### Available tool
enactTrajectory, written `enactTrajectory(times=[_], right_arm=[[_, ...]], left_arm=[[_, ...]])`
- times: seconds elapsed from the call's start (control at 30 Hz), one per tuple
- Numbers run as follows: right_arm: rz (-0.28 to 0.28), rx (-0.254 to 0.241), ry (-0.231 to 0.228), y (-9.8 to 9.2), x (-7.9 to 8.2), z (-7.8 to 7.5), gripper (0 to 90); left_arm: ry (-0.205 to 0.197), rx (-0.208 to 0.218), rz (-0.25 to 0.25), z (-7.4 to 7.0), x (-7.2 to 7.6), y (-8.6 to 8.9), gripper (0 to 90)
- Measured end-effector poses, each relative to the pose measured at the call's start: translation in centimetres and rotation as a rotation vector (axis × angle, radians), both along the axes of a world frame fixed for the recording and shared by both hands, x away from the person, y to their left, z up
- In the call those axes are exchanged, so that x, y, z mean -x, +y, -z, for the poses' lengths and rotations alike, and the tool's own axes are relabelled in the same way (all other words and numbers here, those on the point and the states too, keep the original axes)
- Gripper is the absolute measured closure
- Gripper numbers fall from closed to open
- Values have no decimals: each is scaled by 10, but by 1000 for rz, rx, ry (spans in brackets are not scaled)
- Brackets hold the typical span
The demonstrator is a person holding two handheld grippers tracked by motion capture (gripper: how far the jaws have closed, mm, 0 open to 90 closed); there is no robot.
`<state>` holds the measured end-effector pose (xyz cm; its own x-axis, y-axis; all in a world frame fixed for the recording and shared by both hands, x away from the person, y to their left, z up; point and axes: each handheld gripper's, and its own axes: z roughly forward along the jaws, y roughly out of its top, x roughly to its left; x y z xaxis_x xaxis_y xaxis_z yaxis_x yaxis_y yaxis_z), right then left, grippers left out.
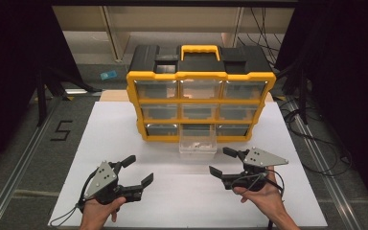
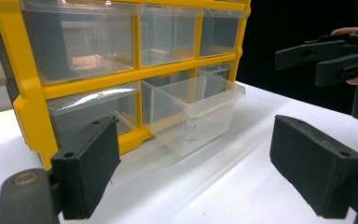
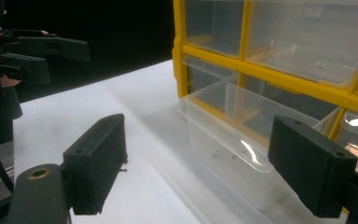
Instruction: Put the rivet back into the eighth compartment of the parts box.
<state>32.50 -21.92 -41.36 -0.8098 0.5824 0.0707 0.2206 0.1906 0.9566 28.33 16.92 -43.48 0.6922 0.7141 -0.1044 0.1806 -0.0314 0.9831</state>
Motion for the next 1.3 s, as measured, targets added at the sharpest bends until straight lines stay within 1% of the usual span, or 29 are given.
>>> enactTrajectory(times=[0.07,0.1,0.13,0.2,0.23,0.27,0.3,0.33,0.37,0.4,0.43,0.47,0.5,0.53,0.57,0.6,0.67,0.7,0.97,1.0,1.03,1.07,1.13,1.2,1.23,1.3], right_arm=[[2,-8,3,1,2,1,197],[6,-4,-23,0,2,1,194],[11,12,-9,-1,3,1,192],[20,4,-23,-1,5,2,189],[6,7,0,-1,7,2,189],[3,-12,-7,0,7,3,189],[8,11,1,-1,9,2,189],[7,8,-4,-1,9,3,189],[15,3,-28,0,9,4,189],[6,8,-11,-1,11,3,189],[5,10,-29,-1,11,4,189],[4,0,-34,0,11,4,190],[5,5,-18,0,13,4,189],[-4,11,-34,0,13,4,189],[1,15,-31,0,13,4,189],[1,8,-40,1,13,5,190],[2,15,-38,1,14,5,190],[-4,3,-36,2,13,6,190],[-8,4,-31,2,13,6,190],[-2,11,-18,2,14,6,190],[-7,12,-19,1,14,6,190],[-1,14,-39,1,12,7,190],[-3,23,-22,0,13,6,190],[-4,21,-23,0,13,6,190],[-2,21,-32,0,13,6,191],[-2,14,-37,1,13,6,191]], left_arm=[[-1,-3,2,0,0,0,159],[-1,-4,3,0,0,0,159],[0,-4,3,0,0,0,159],[0,-4,3,0,0,-1,159],[0,-5,2,0,0,0,159],[0,-4,2,0,0,0,159],[1,-5,2,0,0,0,159],[1,-5,2,0,0,0,159],[1,-4,2,0,0,0,159],[1,-4,2,0,0,0,159],[1,-4,2,0,0,0,159],[1,-4,2,0,0,0,159],[1,-3,2,0,0,0,159],[1,-3,2,0,0,0,159],[1,-3,2,0,0,0,159],[1,-3,2,0,0,0,159],[1,-3,2,0,0,0,159],[0,-3,2,0,0,0,159],[1,-2,3,0,0,0,159],[1,-2,3,0,0,0,159],[1,-3,3,0,0,0,159],[1,-3,3,0,0,0,159],[1,-3,3,0,0,-1,159],[1,-2,3,0,0,-1,159],[0,-2,2,0,0,-1,159],[0,-1,2,0,0,0,159]])
